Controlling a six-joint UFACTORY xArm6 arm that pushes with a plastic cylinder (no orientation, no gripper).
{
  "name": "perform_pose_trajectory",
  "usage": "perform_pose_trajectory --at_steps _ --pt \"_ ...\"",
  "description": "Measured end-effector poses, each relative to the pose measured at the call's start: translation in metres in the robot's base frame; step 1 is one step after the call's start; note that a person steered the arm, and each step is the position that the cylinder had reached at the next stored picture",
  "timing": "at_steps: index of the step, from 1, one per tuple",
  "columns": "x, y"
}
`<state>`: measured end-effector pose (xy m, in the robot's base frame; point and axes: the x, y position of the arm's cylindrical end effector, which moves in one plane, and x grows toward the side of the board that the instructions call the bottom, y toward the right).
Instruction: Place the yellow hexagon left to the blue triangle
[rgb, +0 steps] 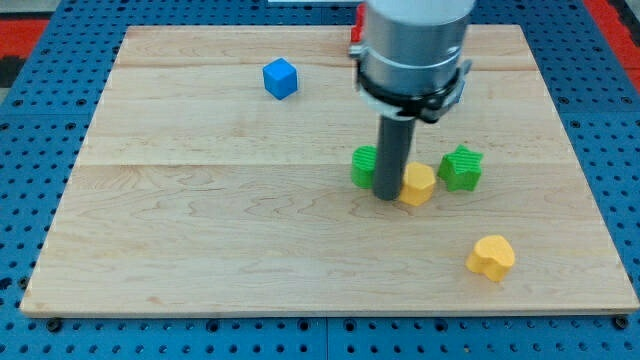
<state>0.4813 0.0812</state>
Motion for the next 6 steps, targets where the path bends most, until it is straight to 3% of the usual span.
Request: perform_pose_trajectory --at_steps 1,2,3,4,5,6 --pt "0.033 0.009" --pt "0.027 0.052" --pt "-0.043 0.036" --pt "-0.059 0.011" --pt "-0.004 0.001" --pt "-0.031 -0.049"
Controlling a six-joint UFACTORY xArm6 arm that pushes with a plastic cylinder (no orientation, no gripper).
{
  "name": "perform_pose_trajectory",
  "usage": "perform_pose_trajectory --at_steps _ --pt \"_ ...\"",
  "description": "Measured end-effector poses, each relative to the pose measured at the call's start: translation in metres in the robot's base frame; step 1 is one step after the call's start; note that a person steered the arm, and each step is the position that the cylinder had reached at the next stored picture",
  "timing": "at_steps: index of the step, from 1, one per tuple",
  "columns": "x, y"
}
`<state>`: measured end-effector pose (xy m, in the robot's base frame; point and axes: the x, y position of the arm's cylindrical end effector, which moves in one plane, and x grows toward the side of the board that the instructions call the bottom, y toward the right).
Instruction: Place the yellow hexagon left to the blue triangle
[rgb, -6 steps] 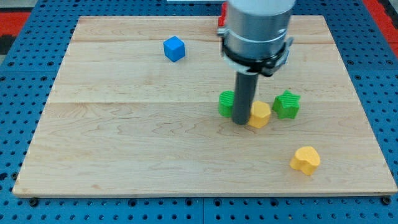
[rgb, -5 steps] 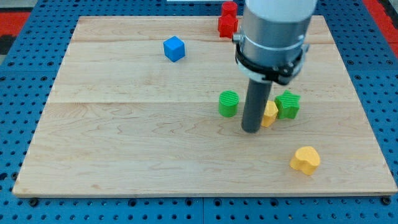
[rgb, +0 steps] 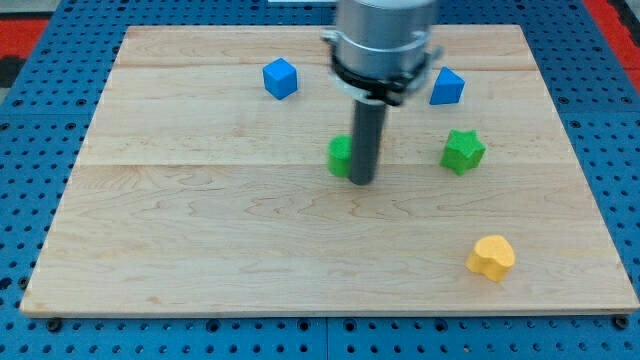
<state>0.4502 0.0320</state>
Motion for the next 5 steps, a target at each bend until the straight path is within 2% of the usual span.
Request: perform_pose_trajectory --at_steps 1,3,4,5 --pt "-0.022 0.030" --pt "-0.122 0.002" --pt "-0.138 -0.001" --pt "-0.127 0.007"
